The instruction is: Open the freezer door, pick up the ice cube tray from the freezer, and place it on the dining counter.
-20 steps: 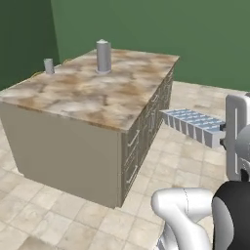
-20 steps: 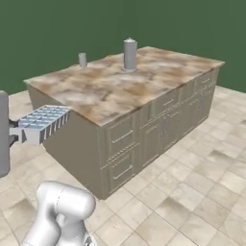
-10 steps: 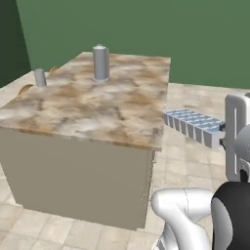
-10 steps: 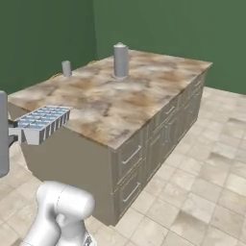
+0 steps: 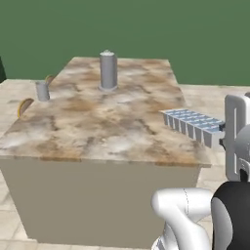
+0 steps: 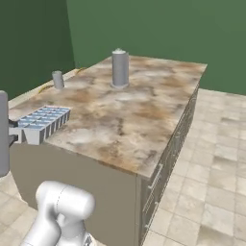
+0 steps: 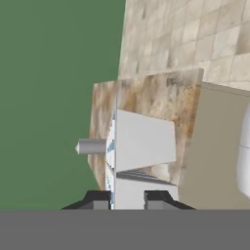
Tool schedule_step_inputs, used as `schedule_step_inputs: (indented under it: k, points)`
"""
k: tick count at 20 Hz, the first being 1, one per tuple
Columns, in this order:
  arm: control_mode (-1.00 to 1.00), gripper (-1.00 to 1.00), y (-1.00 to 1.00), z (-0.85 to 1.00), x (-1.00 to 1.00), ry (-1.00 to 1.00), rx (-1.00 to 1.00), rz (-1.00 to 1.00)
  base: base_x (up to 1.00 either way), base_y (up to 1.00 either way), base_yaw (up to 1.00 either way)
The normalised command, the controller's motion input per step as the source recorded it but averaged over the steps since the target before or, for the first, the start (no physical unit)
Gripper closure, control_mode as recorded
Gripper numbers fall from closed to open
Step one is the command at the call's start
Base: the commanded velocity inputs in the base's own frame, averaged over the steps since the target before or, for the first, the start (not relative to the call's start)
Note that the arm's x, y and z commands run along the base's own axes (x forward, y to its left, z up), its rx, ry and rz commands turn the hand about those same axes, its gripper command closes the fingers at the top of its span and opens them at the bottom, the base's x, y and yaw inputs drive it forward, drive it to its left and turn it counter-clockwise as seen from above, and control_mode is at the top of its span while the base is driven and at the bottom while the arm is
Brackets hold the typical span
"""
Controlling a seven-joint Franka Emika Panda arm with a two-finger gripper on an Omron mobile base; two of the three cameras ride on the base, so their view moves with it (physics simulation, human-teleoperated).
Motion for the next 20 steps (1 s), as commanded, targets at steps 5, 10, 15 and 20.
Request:
schedule_step_inputs:
  k: [5,10,15,20]
  points:
    - [1.00,1.00,0.00,0.00,0.00,0.00,0.00,0.00,0.61,1.00,-0.30]
    - [1.00,1.00,0.00,0.00,0.00,0.00,0.00,0.00,0.31,1.00,-0.28]
    - [1.00,1.00,0.00,0.00,0.00,0.00,0.00,0.00,0.17,1.00,-0.28]
    - [1.00,1.00,0.00,0.00,0.00,0.00,0.00,0.00,0.42,0.97,-0.26]
